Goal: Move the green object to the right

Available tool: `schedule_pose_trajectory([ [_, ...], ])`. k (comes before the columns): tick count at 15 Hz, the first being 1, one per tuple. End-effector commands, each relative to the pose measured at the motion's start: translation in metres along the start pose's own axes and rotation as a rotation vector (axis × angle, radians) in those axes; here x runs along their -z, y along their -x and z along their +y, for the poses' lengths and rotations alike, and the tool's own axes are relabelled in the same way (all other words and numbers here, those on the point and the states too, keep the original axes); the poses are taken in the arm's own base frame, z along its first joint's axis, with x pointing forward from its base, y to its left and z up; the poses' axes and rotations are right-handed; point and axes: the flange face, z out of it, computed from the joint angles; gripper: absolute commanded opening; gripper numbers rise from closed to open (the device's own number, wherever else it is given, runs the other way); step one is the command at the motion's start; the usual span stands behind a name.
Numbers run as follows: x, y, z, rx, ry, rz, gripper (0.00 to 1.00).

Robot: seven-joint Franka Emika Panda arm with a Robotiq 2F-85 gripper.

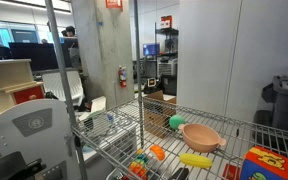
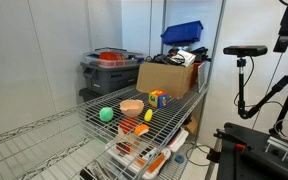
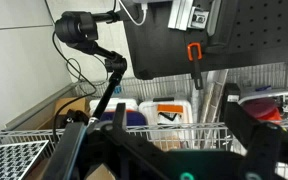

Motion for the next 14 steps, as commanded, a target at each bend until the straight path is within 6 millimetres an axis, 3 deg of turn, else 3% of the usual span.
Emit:
schedule_pose_trajectory([
  [1, -0.003, 0.001, -0.001, 0.002, -0.002, -0.009, 1.0],
  [10, -0.009, 0.002, -0.003, 0.006, -0.005, -0.025, 1.0],
  [11, 0.0, 0.006, -0.003, 0.01, -0.017, -0.011, 1.0],
  [14, 0.052, -0.016, -0.018, 0.047, -0.076, 0.045, 1.0],
])
